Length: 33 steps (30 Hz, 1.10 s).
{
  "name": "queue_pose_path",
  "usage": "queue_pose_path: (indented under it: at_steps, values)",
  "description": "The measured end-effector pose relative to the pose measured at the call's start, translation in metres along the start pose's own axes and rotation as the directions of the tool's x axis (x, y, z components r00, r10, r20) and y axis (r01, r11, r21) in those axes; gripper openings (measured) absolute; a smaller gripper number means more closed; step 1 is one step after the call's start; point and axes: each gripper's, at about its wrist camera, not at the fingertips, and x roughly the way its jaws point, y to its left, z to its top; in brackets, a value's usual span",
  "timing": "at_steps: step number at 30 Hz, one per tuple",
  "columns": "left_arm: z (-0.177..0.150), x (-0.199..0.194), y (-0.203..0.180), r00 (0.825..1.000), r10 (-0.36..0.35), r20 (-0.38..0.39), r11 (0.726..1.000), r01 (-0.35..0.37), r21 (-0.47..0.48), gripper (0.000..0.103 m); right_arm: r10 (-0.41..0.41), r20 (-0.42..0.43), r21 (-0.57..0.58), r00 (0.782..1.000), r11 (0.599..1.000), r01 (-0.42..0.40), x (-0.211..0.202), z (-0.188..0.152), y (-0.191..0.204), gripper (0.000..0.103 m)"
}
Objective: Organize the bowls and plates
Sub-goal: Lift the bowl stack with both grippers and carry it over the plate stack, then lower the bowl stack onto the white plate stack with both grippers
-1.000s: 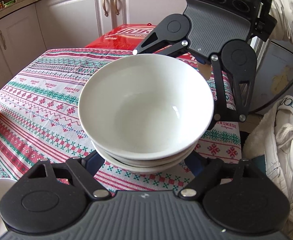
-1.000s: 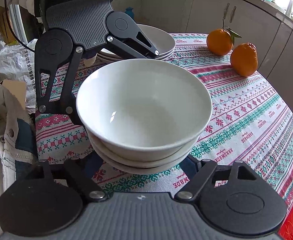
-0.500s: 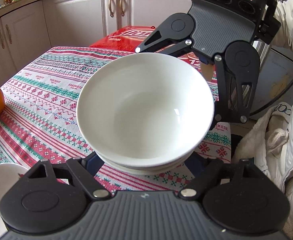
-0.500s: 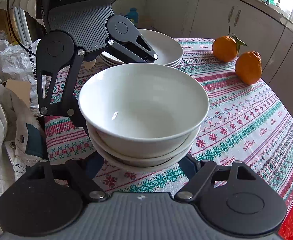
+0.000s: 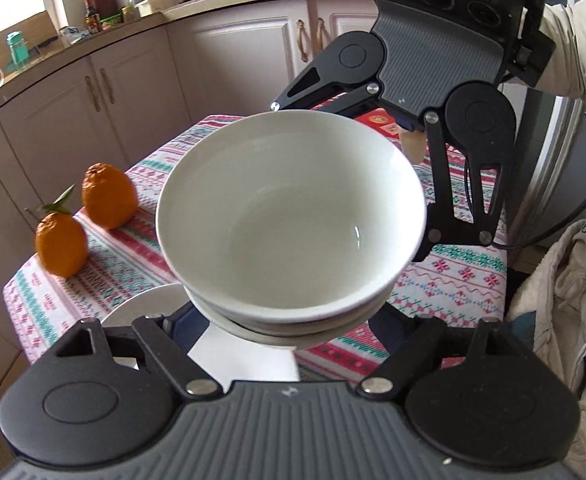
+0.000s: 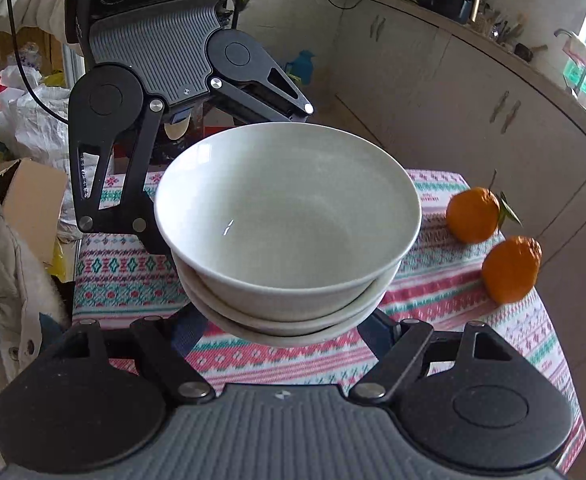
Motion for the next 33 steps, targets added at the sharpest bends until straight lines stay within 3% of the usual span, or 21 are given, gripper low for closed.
queue_pose_path:
  at_steps: [7, 14, 33]
  values:
    - [-0.028, -0.011, 0.033, 0.996, 0.074, -0.051, 0.995, -0.077, -0.067, 0.086, 0.064, 0.014, -0.075, 0.998, 0.995, -0.063, 0.051, 0.041, -0.016, 0.085]
    - [-0.044, -0.006, 0.05, 0.993, 0.07, -0.1, 0.992, -0.081, -0.102, 0.086, 0.12, 0.005, -0.068, 0.993, 0.99, -0.12, 0.089, 0.053, -0.023, 0.085]
    - [-0.053, 0.006, 0.061, 0.993, 0.038, -0.109, 0.988, -0.054, -0.142, 0.087, 0.162, -0.014, -0.03, 0.987, 0.986, -0.163, 0.107, 0.049, -0.037, 0.085]
